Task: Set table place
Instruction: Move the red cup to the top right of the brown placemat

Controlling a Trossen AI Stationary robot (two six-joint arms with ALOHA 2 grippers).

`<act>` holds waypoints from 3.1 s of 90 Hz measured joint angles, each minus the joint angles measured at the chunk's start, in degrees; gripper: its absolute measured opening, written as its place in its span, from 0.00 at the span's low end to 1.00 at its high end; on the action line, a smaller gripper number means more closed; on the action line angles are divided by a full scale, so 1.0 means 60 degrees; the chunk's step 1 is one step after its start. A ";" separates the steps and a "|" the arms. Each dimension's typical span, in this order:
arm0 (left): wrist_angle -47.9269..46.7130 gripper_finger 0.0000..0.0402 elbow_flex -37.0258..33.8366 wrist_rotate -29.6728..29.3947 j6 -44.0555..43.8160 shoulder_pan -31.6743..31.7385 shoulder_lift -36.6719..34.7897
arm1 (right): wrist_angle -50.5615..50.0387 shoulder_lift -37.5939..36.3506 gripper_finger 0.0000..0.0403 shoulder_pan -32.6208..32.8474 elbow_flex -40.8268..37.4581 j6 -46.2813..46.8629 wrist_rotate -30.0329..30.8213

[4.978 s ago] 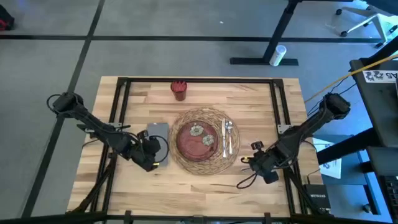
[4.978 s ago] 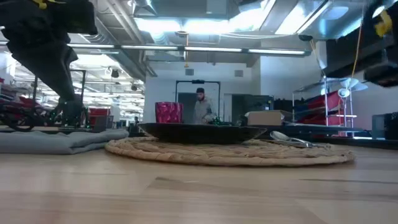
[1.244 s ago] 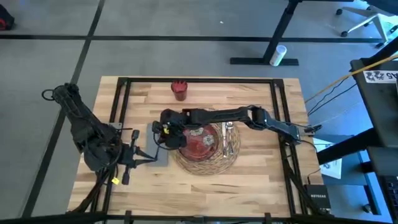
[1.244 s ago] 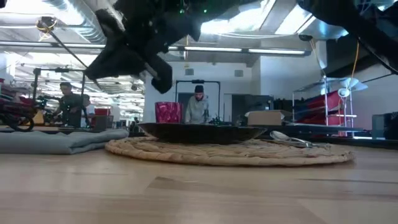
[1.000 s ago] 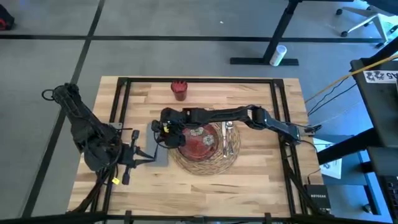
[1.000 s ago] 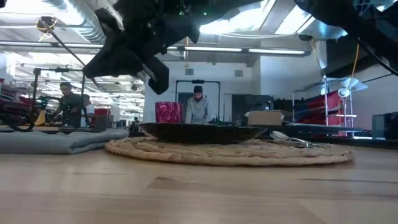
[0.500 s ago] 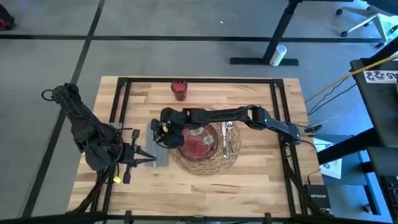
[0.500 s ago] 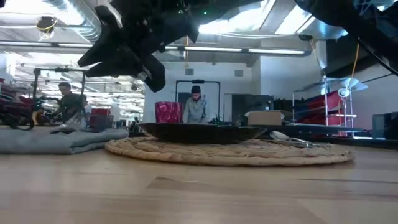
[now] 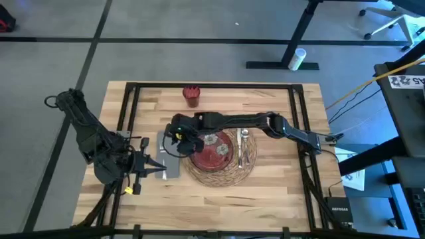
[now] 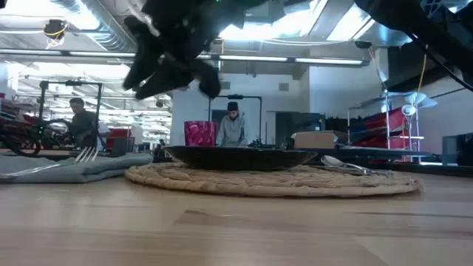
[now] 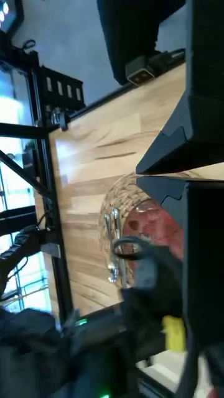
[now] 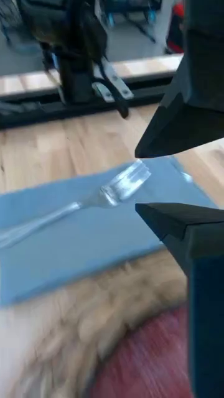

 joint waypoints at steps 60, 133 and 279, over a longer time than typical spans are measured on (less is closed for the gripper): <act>-0.0055 0.00 0.0000 -0.1345 -0.0535 -0.0954 0.0197 | -0.4515 -0.2173 0.02 0.0205 0.0078 0.0949 0.1455; -0.0519 0.00 0.0000 -0.1454 -0.0825 -0.0932 0.0200 | -0.1368 -0.0534 0.28 -0.2393 0.0034 0.2721 0.3718; -0.1096 0.00 0.0000 -0.1443 -0.1381 -0.0954 0.0273 | -0.5064 -0.0594 0.01 -0.4146 0.0099 0.2449 0.1580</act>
